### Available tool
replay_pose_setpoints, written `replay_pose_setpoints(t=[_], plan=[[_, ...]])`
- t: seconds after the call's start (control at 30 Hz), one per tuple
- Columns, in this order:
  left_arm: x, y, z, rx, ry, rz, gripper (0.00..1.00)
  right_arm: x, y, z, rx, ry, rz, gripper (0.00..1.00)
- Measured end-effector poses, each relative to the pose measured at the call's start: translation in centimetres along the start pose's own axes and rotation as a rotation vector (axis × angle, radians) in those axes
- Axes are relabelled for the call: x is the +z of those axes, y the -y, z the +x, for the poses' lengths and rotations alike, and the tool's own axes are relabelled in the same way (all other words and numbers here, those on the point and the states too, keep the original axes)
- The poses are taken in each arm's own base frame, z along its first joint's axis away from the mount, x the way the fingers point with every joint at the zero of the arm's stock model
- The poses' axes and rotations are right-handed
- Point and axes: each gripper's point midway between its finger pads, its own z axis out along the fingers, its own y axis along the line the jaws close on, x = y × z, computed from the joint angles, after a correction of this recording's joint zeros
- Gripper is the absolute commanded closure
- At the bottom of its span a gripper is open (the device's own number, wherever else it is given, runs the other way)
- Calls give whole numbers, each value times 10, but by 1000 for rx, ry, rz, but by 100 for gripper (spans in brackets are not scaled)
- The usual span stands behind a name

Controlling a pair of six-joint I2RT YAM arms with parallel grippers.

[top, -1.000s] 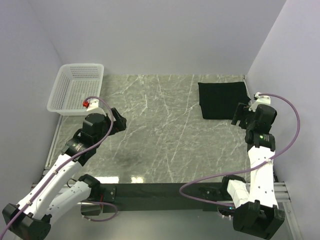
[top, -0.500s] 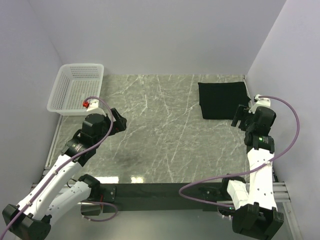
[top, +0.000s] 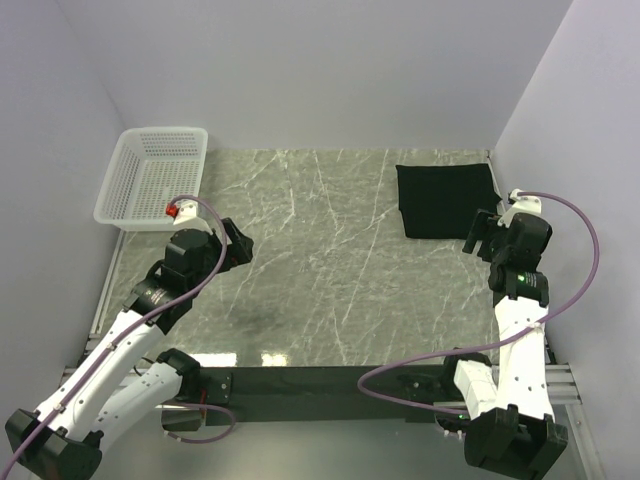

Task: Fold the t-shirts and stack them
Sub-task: Neatly place the folded tshirt to the corner

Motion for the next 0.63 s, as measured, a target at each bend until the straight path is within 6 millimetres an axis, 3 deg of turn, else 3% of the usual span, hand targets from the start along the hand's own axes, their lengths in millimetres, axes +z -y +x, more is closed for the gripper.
replay_pose_setpoints(t=[0.63], plan=[[4, 0, 3, 2, -13, -3, 1, 1, 2, -3, -1, 13, 11, 14]])
